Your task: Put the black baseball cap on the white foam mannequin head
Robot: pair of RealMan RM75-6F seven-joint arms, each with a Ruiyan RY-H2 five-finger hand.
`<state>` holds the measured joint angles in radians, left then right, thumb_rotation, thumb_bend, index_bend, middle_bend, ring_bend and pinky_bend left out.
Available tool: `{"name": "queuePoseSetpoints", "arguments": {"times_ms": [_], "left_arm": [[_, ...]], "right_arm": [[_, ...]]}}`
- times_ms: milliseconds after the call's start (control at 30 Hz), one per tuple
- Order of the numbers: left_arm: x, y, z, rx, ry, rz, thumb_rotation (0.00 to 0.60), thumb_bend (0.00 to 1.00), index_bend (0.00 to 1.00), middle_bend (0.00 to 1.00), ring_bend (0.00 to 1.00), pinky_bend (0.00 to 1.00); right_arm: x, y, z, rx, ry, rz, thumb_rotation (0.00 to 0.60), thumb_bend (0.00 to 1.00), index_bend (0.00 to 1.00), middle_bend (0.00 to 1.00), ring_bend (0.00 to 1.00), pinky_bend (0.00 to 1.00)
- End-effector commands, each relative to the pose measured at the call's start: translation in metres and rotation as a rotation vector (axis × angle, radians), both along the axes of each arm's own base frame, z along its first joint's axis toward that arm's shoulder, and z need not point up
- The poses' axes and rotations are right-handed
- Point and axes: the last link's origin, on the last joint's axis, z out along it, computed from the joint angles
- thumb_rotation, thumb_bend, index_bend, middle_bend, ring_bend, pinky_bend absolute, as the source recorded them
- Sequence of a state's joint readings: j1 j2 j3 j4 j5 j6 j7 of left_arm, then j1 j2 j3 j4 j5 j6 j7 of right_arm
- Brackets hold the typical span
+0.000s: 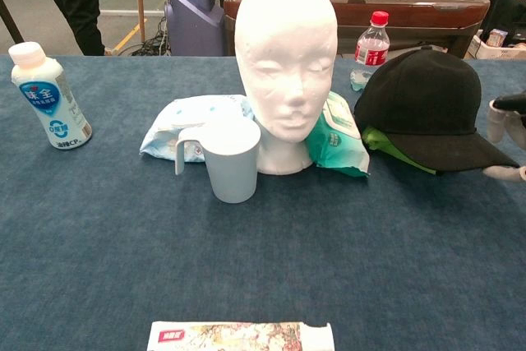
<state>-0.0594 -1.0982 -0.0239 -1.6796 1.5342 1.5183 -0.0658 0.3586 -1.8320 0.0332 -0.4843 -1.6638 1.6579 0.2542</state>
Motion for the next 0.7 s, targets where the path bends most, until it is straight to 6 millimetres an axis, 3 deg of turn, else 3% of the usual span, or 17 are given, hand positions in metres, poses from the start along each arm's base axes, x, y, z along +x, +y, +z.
{"name": "queuePoseSetpoints", "arguments": {"times_ms": [33,267,433,700], "left_arm": [[0.0,0.0,0.0,-0.002,0.001,0.0,0.6,0.31,0.22,0.25,0.24,0.42],[0.0,0.0,0.0,-0.002,-0.001,0.001,0.6,0.31,0.22,0.25,0.24,0.42],[0.0,0.0,0.0,-0.001,-0.003,0.001,0.6,0.31,0.23,0.25,0.24,0.42],[0.0,-0.001,0.002,0.002,-0.008,0.001,0.6,0.31,0.23,0.25,0.24,0.42]], "right_arm": [[0.003,-0.005,0.004,-0.022,0.007,0.011,0.6,0.0,0.51,0.62,0.48,0.64],[0.014,-0.016,0.009,-0.051,0.04,0.041,0.6,0.0,0.39,0.45,0.34,0.58],[0.026,-0.021,0.008,-0.046,0.031,0.081,0.6,0.01,0.37,0.43,0.33,0.57],[0.031,-0.027,0.004,-0.037,0.049,0.076,0.6,0.26,0.37,0.43,0.33,0.57]]}}
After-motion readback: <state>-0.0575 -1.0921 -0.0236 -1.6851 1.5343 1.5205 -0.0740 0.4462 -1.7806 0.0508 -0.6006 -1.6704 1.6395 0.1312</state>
